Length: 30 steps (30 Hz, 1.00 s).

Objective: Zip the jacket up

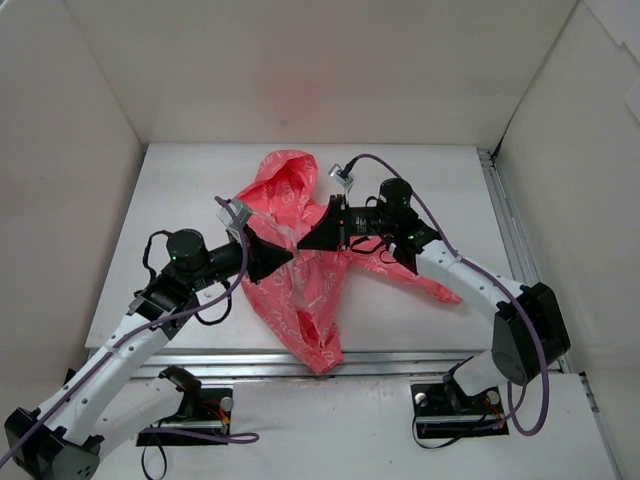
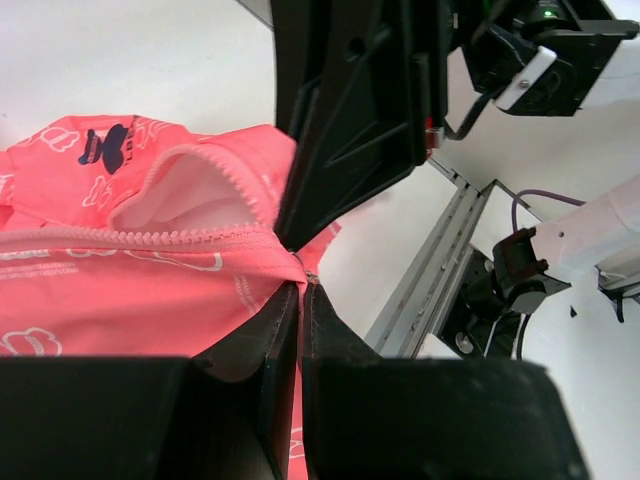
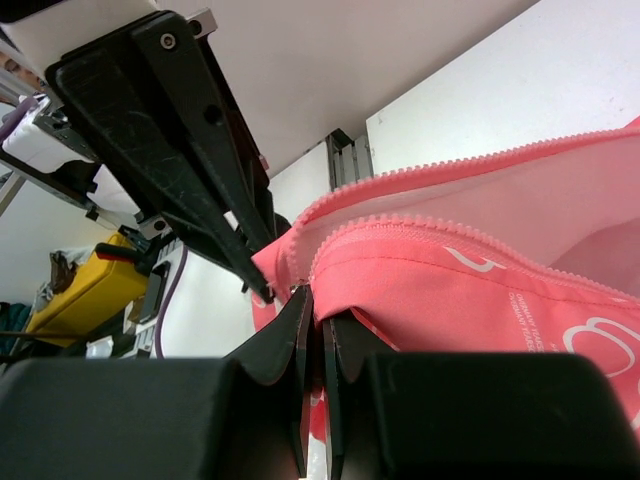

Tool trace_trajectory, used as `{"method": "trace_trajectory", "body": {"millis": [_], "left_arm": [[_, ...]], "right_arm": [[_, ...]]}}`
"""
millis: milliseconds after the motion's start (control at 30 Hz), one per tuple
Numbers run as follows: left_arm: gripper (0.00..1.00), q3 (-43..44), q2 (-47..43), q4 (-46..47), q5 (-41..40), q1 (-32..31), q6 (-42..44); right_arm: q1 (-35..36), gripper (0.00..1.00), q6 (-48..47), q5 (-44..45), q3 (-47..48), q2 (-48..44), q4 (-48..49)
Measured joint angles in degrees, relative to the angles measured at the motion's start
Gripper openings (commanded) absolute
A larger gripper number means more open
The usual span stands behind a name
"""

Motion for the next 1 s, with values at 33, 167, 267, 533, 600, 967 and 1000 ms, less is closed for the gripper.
{"method": "trace_trajectory", "body": {"millis": [33, 167, 267, 533, 600, 967, 1000], "left_arm": [[0.0, -0.1, 0.0, 0.3, 0.5, -0.2, 0.0], [0.0, -0.8, 0.0, 1.7, 1.7, -0.3, 0.2], [0.0, -0.8, 0.2, 2.0, 1.9, -0.3, 0.6], [0.0, -0.8, 1.4, 2.6, 1.7, -0.4, 0.9], [0.0, -0.8, 1.8, 2.6, 1.6, -0.4, 0.8], [0.0, -0.8, 3.1, 3.6, 1.4, -0.6, 0.4], [0.0, -0.8, 3.0, 3.4, 1.2, -0.6, 0.5]], "right_arm": [[-0.2, 0.0, 0.0, 0.0, 0.0, 0.2, 0.0], [-0.5, 0.0, 0.0, -0.4, 0.5, 0.5, -0.2], [-0.6, 0.0, 0.0, -0.7, 1.2, 0.7, -0.6], [-1.0, 0.0, 0.0, -0.7, 2.6, 1.0, -1.6], [-1.3, 0.0, -0.1, -0.7, 2.6, 1.0, -1.9], [-2.1, 0.0, -0.5, -0.3, 2.6, -0.3, -2.5], [-2.1, 0.0, -0.5, -0.3, 2.6, -0.3, -2.5]]}}
